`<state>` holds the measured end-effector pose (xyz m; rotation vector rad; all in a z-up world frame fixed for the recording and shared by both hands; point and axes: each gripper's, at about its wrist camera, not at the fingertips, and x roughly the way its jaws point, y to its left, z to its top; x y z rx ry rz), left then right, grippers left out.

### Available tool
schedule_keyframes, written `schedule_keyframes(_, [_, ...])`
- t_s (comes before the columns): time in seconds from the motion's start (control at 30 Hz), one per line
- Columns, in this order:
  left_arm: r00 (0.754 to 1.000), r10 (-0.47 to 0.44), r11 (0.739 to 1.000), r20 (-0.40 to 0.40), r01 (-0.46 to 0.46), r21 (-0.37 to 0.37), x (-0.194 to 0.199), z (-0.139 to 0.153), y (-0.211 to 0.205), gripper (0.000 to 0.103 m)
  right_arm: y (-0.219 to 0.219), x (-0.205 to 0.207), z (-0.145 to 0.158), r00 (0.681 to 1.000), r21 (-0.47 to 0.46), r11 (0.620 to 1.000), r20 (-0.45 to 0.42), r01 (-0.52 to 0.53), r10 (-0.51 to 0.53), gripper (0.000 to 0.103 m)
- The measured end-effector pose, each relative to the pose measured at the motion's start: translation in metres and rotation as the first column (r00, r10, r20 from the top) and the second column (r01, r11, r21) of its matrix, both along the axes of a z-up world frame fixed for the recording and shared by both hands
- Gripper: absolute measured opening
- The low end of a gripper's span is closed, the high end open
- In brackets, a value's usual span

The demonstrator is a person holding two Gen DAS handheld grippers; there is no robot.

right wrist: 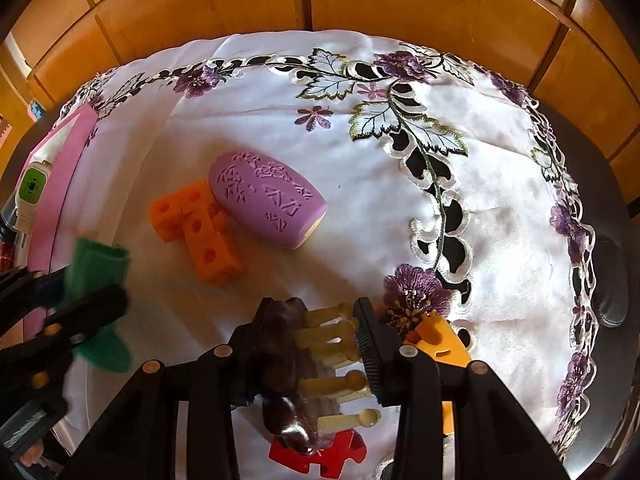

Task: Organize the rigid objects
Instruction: 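Lower the green spool into the pink tray and open the left tool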

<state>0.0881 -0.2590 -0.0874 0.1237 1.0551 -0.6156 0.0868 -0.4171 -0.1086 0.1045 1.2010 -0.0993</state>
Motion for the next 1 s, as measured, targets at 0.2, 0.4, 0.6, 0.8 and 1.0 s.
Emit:
schedule_keyframes(0.2, [0.998, 0.053, 0.996, 0.038, -0.050, -0.080, -0.013, 0.028, 0.042, 0.030, 0.002, -0.002, 0.000, 1.000, -0.026, 1.000, 0.006, -0.012, 0.012, 0.040])
schedule_keyframes(0.4, [0.987, 0.138, 0.983, 0.077, -0.127, -0.130, -0.020, 0.051, 0.100, 0.030, 0.014, -0.003, -0.001, 0.999, -0.092, 0.995, 0.016, -0.048, 0.050, 0.039])
schedule_keyframes(0.6, [0.955, 0.277, 0.958, 0.103, -0.266, -0.106, -0.014, 0.058, 0.179, 0.030, 0.016, -0.004, -0.002, 0.999, -0.098, 0.994, 0.021, -0.048, 0.050, 0.039])
schedule_keyframes(0.8, [0.920, 0.385, 0.922, 0.073, -0.381, -0.066, -0.001, 0.038, 0.234, 0.030, 0.021, -0.006, 0.000, 0.998, -0.123, 0.991, 0.023, -0.058, 0.061, 0.039])
schedule_keyframes(1.0, [0.918, 0.392, 0.920, 0.055, -0.391, -0.029, 0.019, 0.019, 0.235, 0.030, 0.025, -0.007, 0.001, 0.997, -0.143, 0.987, 0.025, -0.069, 0.074, 0.039])
